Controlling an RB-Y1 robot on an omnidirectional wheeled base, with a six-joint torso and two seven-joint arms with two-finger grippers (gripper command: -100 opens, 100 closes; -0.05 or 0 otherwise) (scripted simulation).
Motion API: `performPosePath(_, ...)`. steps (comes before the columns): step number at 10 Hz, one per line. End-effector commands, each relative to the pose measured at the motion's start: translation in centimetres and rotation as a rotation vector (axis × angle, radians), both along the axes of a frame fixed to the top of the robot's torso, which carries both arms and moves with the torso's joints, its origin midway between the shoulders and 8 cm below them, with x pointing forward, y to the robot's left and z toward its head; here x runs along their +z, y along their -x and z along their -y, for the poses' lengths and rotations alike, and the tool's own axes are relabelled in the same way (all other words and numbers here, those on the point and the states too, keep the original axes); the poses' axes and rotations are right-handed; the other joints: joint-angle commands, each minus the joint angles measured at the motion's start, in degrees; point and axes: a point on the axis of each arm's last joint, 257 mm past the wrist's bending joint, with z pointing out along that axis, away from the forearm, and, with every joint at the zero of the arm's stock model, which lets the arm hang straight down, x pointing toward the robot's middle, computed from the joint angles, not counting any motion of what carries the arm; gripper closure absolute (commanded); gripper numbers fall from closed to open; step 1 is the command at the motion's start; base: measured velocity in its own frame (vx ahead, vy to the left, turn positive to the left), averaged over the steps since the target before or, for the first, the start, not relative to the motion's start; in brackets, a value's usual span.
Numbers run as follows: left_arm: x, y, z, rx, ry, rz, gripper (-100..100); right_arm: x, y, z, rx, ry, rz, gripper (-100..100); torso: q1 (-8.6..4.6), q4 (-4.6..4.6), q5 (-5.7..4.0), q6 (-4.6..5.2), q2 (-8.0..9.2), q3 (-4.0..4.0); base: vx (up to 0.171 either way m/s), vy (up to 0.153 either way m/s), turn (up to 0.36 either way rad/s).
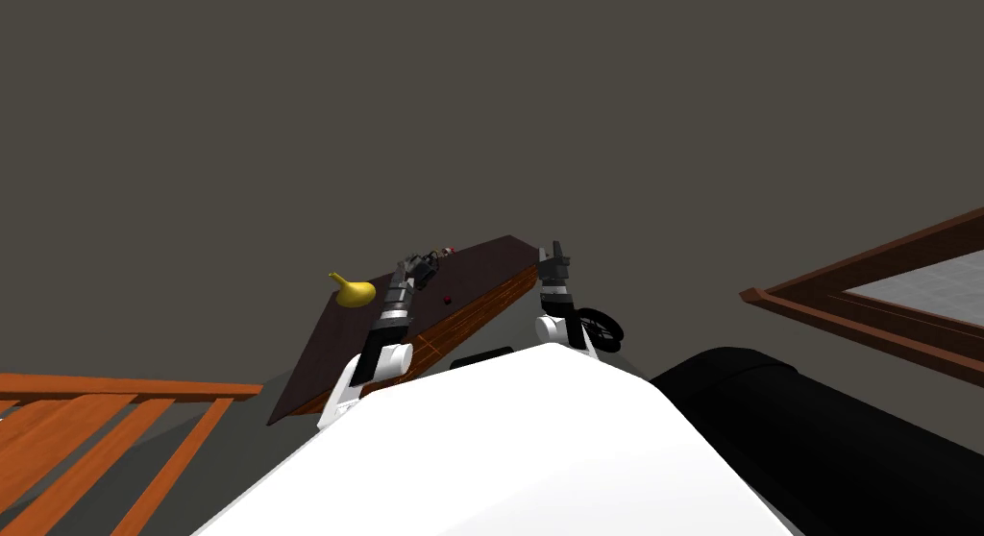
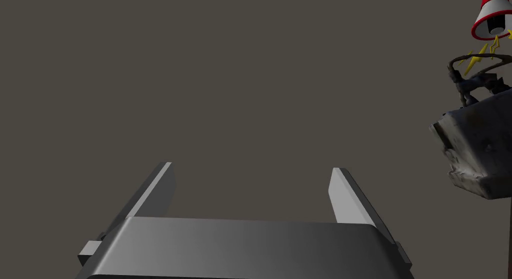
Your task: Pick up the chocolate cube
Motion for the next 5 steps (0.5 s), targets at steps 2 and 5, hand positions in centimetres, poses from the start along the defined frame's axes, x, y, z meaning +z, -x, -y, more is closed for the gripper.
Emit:
performPosePath(2,-2.6,-2.0,0.4,-0.005,0.003,-0.083,-100,0.0,0.0,0.0,0.000,0.000,0.000,0,0.00,0.00,0.00,0.01,0.00,0.00,0.028,-0.019,-0.047)
performPosePath(5,-5.3,-3.9,0.8,-0.009,0.005,-0.168,-100,0.0,0.0,0.0,0.000,0.000,0.000,0,-0.03,0.00,0.00,0.01,-0.01,-0.01,0.030,-0.020,-0.054)
